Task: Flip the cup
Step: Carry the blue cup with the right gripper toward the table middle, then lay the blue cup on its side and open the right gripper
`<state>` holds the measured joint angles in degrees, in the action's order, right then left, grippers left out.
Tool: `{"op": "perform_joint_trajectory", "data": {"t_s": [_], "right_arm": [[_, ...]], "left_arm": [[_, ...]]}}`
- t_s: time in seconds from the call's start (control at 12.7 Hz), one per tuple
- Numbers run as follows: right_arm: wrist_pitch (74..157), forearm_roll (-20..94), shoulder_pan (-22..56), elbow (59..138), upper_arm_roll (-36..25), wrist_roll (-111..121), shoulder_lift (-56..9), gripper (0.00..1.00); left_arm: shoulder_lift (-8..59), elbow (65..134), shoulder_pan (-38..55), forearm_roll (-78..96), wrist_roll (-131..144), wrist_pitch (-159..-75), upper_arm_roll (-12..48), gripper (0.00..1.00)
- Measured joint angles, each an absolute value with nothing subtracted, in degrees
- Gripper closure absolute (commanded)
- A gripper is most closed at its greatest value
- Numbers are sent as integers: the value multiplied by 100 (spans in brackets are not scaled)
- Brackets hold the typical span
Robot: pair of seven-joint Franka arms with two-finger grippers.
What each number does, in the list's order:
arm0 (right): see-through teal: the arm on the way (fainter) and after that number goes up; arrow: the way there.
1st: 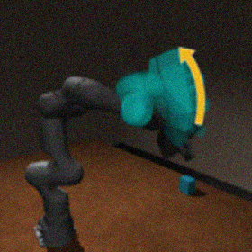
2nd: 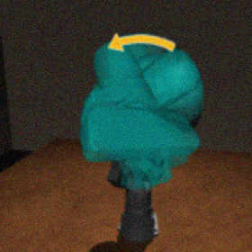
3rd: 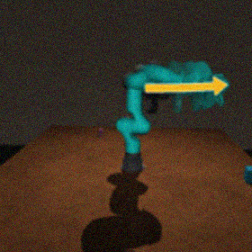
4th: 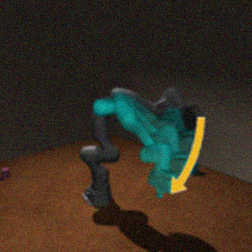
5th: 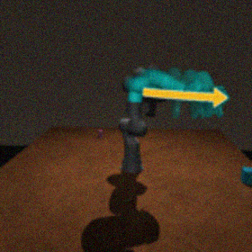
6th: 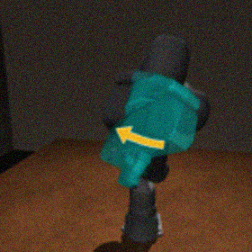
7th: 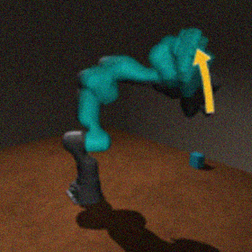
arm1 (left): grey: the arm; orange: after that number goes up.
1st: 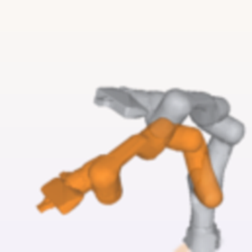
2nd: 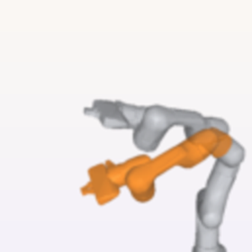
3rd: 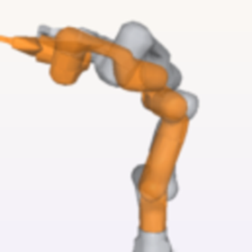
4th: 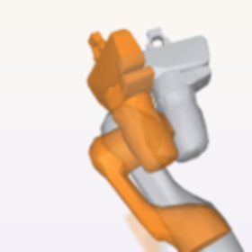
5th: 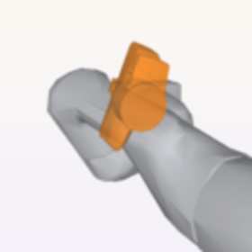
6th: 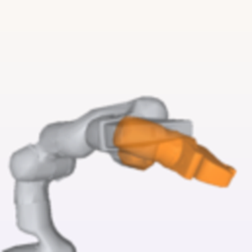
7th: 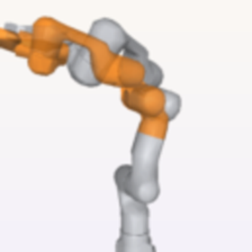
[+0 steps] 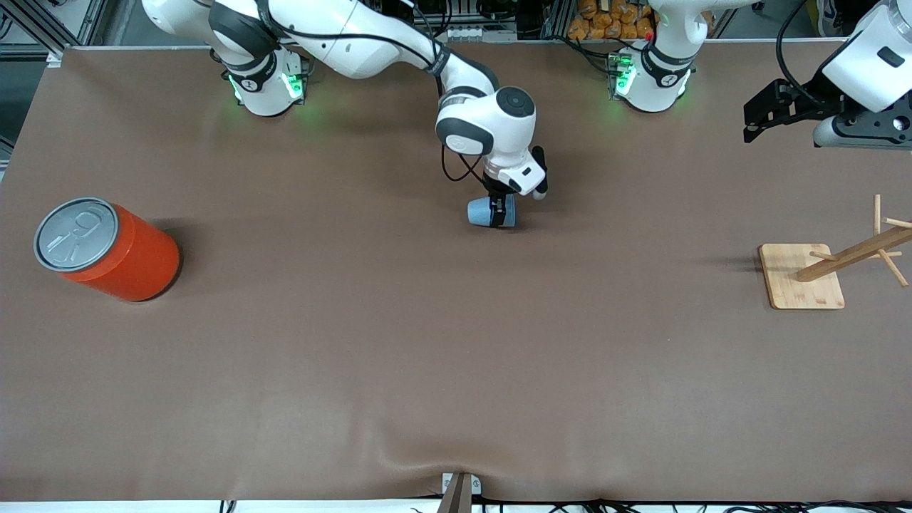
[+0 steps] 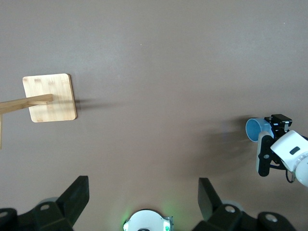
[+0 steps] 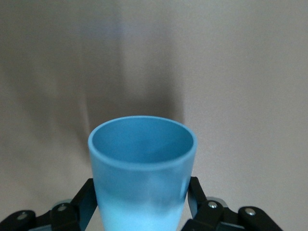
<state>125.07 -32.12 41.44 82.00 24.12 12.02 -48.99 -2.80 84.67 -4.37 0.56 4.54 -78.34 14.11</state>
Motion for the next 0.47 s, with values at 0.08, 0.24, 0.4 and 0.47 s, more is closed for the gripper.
{"op": "perform_joint_trajectory", "data": {"t_s": [0.08, 0.24, 0.4, 0.47], "right_arm": [[12489, -3256, 4174, 8137, 2410, 1128, -4938, 76], [12448, -3303, 4223, 8057, 2403, 1012, -4978, 0], [12444, -3312, 4242, 8033, 2395, 944, -5016, 0], [12393, -3314, 4241, 7996, 2385, 941, -5020, 0]], "left_arm": [[-280, 8467, -439, 55, 454, -7834, 1411, 0], [-280, 8467, -440, 55, 454, -7834, 1411, 0], [-280, 8469, -440, 54, 454, -7834, 1411, 0], [-280, 8470, -440, 54, 454, -7834, 1411, 0]]}}
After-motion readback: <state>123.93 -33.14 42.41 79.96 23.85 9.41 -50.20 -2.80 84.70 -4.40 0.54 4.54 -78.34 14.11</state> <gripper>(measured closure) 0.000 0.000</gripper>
